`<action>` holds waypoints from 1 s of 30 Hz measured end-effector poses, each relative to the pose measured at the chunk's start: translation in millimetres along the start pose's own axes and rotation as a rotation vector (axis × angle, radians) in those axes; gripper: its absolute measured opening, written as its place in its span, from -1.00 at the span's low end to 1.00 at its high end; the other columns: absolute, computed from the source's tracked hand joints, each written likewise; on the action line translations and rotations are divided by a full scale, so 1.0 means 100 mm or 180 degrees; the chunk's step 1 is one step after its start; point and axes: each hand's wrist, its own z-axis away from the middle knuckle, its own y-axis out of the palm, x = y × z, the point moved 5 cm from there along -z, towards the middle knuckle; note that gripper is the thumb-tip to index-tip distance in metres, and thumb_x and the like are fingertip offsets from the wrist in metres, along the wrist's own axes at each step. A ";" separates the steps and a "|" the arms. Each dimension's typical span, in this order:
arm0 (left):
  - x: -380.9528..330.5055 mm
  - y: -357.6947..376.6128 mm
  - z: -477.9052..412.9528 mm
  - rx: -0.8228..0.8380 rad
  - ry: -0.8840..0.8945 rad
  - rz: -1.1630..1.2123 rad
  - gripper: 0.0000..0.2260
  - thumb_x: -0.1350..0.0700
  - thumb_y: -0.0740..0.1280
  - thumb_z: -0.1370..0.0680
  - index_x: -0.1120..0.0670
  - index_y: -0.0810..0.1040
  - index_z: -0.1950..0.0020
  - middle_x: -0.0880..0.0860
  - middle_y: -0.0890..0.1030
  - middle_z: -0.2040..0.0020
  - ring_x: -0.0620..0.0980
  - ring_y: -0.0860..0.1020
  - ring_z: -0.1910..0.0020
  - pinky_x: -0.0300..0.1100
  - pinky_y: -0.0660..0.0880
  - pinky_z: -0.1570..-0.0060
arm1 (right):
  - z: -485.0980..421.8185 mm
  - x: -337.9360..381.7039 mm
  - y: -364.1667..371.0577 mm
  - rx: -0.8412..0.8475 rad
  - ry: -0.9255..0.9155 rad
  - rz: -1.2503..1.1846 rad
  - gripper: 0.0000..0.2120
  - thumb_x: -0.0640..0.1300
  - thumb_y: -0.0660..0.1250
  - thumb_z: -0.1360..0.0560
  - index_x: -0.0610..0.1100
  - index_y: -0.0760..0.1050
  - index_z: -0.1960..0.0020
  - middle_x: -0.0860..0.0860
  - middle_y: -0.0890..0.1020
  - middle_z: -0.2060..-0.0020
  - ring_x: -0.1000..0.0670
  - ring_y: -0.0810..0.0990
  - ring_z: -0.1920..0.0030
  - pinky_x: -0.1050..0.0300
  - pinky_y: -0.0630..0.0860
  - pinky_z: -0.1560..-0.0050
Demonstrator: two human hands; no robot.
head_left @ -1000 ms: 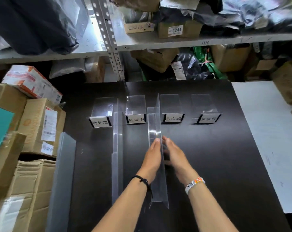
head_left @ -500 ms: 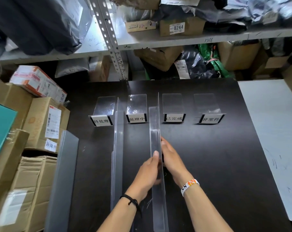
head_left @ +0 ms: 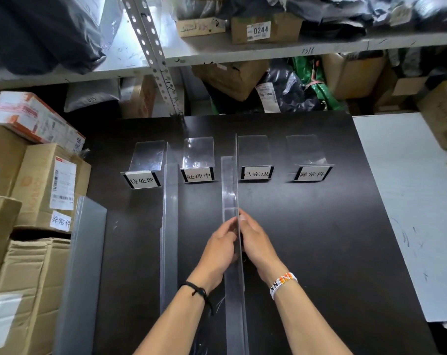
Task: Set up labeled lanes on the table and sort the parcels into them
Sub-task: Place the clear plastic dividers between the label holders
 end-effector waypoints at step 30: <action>-0.93 -1.09 1.03 -0.1524 0.2002 -0.1200 -0.73 0.20 0.31 -0.66 0.00 0.60 -0.33 -0.16 0.58 -0.21 -0.31 0.54 -0.20 -0.50 0.43 -0.14 | 0.83 1.17 0.13 -0.1299 -0.1709 0.1406 -0.59 0.02 0.18 -0.71 0.03 0.40 -0.54 0.12 0.49 -0.43 0.14 0.35 -0.43 0.17 0.26 -0.43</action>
